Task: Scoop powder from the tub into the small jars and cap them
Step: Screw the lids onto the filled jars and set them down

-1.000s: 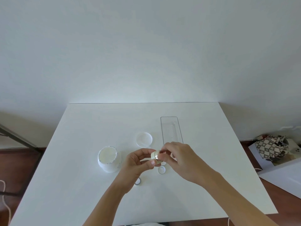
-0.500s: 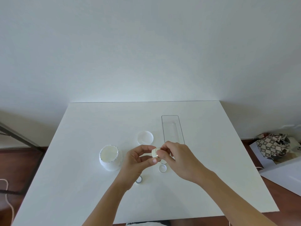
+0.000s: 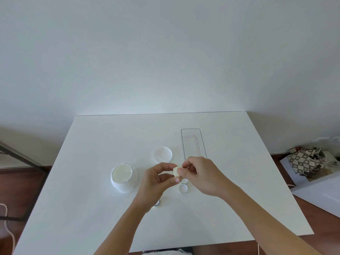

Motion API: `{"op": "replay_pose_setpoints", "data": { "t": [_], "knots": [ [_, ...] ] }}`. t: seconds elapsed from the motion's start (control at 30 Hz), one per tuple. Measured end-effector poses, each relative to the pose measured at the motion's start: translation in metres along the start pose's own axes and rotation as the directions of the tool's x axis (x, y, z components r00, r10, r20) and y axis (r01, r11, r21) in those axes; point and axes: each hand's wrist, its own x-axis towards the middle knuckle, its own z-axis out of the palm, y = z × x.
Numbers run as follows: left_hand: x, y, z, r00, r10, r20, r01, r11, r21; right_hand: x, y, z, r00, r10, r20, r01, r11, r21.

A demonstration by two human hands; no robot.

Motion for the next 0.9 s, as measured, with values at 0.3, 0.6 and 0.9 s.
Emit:
{"op": "replay_pose_setpoints", "data": {
  "t": [0.3, 0.6, 0.9],
  "knots": [
    [0.003, -0.030, -0.008, 0.993, -0.116, 0.013, 0.112, 0.977, 0.179, 0.010, 0.028, 0.012, 0.965, 0.146, 0.220, -0.189, 0.964, 0.188],
    [-0.018, -0.112, -0.059, 0.934, -0.217, -0.285, 0.355, 0.662, 0.660, 0.022, 0.121, 0.057, 0.925, 0.381, 0.001, -0.379, 0.921, -0.092],
    [-0.018, -0.143, -0.061, 0.910, -0.187, -0.371, 0.405, 0.603, 0.687, 0.030, 0.150, 0.093, 0.936, 0.347, -0.055, -0.344, 0.875, -0.342]
  ]
}}
